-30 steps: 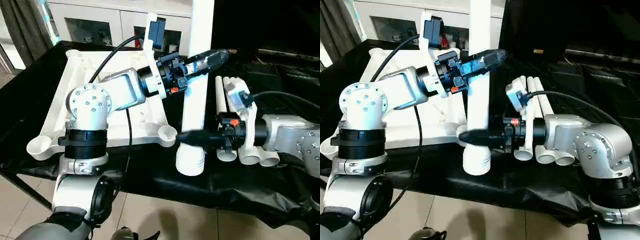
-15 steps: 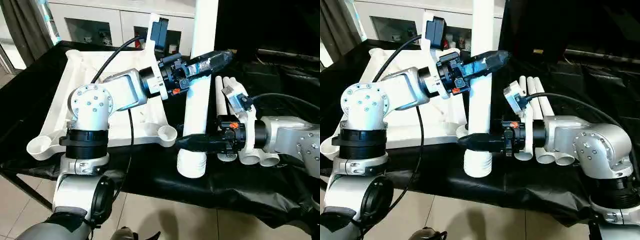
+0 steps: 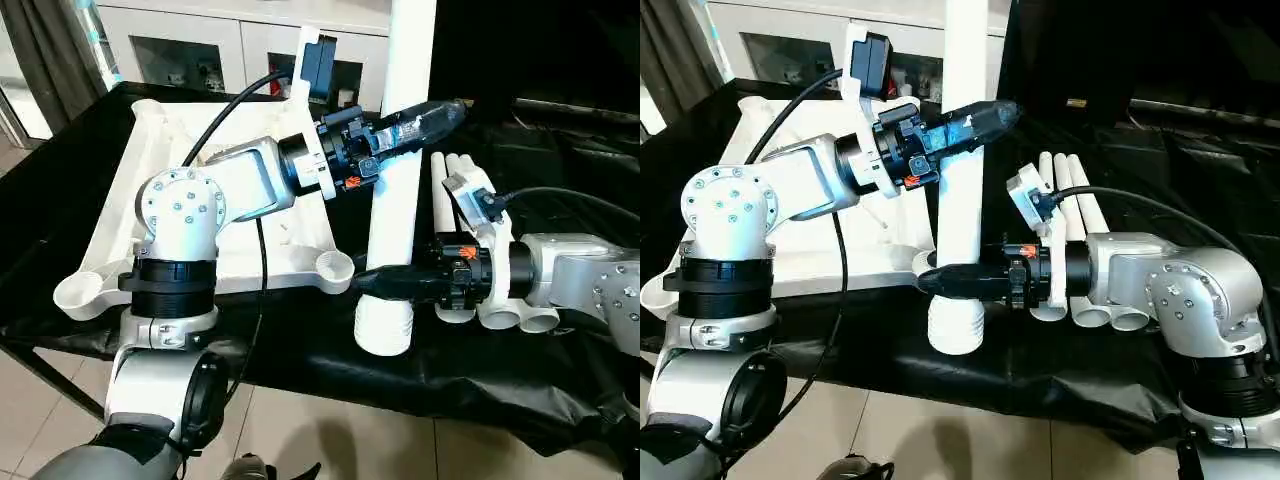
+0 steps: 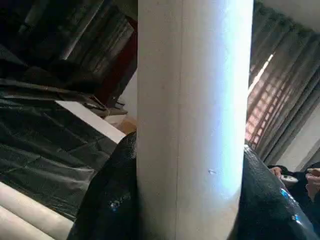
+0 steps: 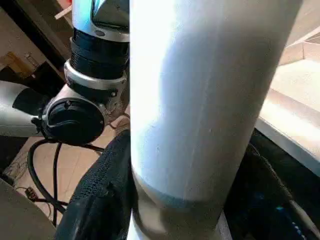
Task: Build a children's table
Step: Pick table leg
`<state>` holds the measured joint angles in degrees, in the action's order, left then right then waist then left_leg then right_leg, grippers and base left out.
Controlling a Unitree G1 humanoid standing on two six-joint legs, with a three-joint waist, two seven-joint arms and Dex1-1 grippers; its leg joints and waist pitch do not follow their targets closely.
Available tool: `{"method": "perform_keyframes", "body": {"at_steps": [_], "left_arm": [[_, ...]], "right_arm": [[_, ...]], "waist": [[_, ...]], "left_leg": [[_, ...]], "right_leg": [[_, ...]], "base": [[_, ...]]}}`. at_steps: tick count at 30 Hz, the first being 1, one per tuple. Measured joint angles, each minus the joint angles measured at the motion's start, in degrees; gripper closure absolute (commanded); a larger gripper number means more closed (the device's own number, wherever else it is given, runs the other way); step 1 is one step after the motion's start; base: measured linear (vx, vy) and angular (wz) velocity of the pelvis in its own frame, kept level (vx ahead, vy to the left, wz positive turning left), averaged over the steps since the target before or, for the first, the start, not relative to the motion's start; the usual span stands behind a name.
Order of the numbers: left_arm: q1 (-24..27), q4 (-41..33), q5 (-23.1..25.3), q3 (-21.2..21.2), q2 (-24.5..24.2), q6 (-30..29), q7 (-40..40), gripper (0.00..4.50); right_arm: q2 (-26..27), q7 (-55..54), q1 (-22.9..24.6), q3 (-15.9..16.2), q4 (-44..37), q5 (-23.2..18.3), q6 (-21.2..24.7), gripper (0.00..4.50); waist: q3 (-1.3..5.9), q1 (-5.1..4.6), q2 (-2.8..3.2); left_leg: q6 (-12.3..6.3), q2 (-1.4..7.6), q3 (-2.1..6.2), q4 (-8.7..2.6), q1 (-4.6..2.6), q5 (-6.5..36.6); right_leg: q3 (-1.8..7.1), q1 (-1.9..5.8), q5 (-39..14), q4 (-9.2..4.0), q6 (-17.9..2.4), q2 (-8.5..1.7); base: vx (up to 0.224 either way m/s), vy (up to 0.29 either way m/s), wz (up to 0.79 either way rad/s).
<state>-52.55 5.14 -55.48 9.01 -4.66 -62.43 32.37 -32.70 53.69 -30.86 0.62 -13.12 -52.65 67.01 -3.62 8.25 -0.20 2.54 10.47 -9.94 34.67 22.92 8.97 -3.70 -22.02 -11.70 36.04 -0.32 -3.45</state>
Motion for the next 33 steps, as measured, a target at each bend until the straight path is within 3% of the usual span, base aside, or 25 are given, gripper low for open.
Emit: {"method": "perform_keyframes", "body": {"at_steps": [8,11,18,23,29,31,33], "left_arm": [[-0.02,0.02,-0.13,0.03,-0.11,0.0,-0.15,2.7],[-0.09,0.51,-1.21,0.97,0.54,-0.17,-0.94,2.0],[-1.58,2.06,-5.26,7.24,3.61,2.74,-3.63,1.44],[-1.79,2.37,-9.2,11.41,6.4,7.03,-5.91,1.38],[-2.08,2.52,-15.93,19.5,10.84,14.68,-11.58,1.38],[-2.07,2.64,-16.95,21.16,10.76,16.49,-12.73,1.38],[-1.82,2.15,-15.23,20.98,7.59,17.09,-12.67,1.38]], "right_arm": [[0.4,-0.08,0.0,-0.05,0.2,-0.05,-0.01,2.59],[0.77,-0.21,0.01,-0.4,0.33,-0.19,-0.24,2.59],[3.14,-0.87,1.59,-0.42,0.22,-0.87,-1.29,2.6],[5.64,-2.34,1.95,-2.31,0.21,-1.93,-2.45,2.61],[10.19,-6.21,4.55,-5.12,0.23,-2.93,-5.08,2.61],[11.58,-7.57,4.68,-5.87,0.18,-3.02,-6.58,2.61],[13.18,-11.44,4.47,-6.77,0.21,-0.34,-10.03,2.61]], "waist": [[0.0,0.02,0.0],[0.0,0.04,0.0],[0.01,0.18,0.0],[0.01,0.27,0.01],[0.0,0.39,-0.04],[0.0,0.3,-0.05],[0.03,0.13,-0.23]], "left_leg": [[0.0,0.0,0.0,0.02,0.0,0.0],[0.0,0.0,0.0,0.03,0.0,0.0],[0.0,0.01,0.01,0.09,0.01,0.0],[0.0,0.02,0.02,0.11,0.01,0.0],[0.0,0.04,0.03,0.13,0.01,0.0],[0.0,0.05,0.04,0.13,0.01,0.0],[0.04,0.09,0.04,0.1,0.0,-0.02]], "right_leg": [[0.0,0.0,0.0,0.02,0.0,0.0],[0.0,0.0,0.0,0.04,0.0,0.0],[-0.01,0.01,0.01,0.05,-0.01,0.0],[-0.01,0.02,0.03,0.06,-0.04,-0.01],[-0.04,0.04,0.04,0.08,-0.04,-0.01],[-0.05,0.03,0.04,0.08,-0.03,0.0],[-0.07,0.0,0.07,0.09,0.01,0.02]], "base": [[0.0,0.0,0.0],[0.0,0.0,0.0],[0.0,0.0,0.0],[0.0,0.0,0.0],[0.0,0.0,0.0],[0.0,0.0,0.0],[0.0,0.0,0.0]]}}
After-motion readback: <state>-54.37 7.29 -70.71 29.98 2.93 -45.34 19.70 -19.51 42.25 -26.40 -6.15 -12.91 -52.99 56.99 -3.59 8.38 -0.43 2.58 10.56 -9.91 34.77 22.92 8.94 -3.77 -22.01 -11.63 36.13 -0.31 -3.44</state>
